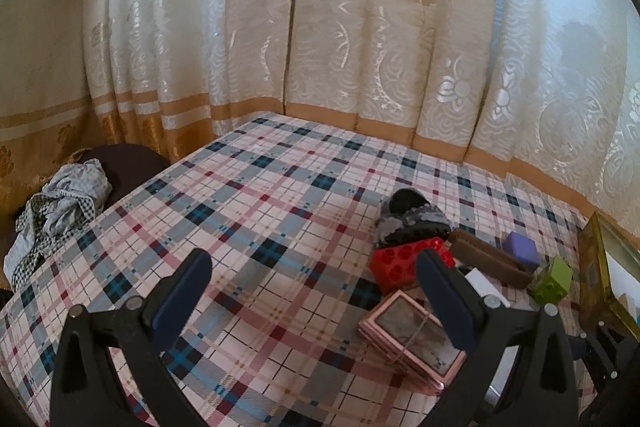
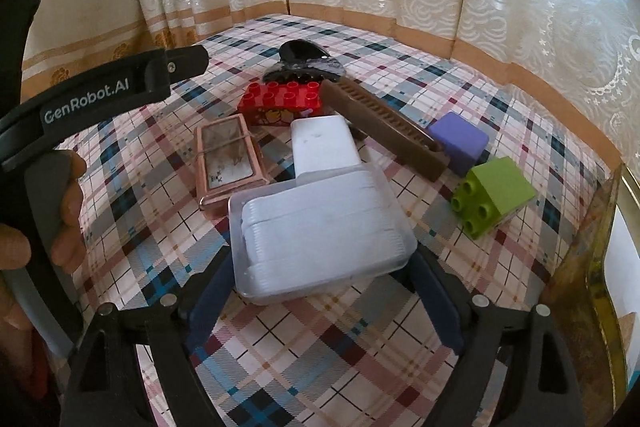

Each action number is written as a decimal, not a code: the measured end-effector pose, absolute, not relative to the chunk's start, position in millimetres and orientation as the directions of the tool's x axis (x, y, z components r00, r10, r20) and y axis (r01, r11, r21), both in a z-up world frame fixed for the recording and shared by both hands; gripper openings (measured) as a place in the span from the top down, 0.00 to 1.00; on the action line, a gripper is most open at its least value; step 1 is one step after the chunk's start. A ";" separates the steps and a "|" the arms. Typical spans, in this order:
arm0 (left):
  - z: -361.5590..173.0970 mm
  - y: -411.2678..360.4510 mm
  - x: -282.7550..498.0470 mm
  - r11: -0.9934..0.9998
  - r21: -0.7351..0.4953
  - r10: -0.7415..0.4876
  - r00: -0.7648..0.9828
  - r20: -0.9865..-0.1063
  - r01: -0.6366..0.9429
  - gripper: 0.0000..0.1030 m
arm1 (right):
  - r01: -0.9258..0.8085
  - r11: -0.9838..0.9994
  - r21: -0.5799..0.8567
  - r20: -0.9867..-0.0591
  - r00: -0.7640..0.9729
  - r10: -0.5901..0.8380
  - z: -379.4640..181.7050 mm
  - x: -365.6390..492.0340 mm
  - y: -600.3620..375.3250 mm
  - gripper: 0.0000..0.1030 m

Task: Organize rigid objects
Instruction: 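Grasp the clear plastic box with the right tool while the left tool grasps the pink framed box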

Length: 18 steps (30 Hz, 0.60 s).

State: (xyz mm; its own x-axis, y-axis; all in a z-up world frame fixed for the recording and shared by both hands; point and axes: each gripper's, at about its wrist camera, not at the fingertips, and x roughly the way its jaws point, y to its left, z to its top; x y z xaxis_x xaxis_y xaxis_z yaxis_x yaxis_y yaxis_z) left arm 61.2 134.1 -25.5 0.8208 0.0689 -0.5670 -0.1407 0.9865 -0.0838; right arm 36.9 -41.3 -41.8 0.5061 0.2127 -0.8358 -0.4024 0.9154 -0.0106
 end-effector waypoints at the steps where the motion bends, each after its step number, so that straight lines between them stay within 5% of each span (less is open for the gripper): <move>1: -25.1 132.8 60.9 0.987 -0.081 0.069 0.821 -0.566 -0.139 0.00 | -0.402 0.915 -0.011 -0.835 0.507 0.213 -41.5 36.3 -41.8 0.16; 18: -41.1 101.6 67.9 0.991 -0.103 -0.129 0.724 -0.677 0.080 0.00 | -0.219 0.975 -0.022 -0.739 0.661 0.131 -12.6 11.0 -95.1 0.19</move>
State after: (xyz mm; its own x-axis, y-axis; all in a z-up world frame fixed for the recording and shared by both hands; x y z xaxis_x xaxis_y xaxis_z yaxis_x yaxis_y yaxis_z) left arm 67.9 101.6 -41.1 0.7243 -0.1290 -0.6773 0.0801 0.9914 -0.1032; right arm 11.0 -95.1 -12.6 0.6607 0.1313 -0.7391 -0.2189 0.9755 -0.0224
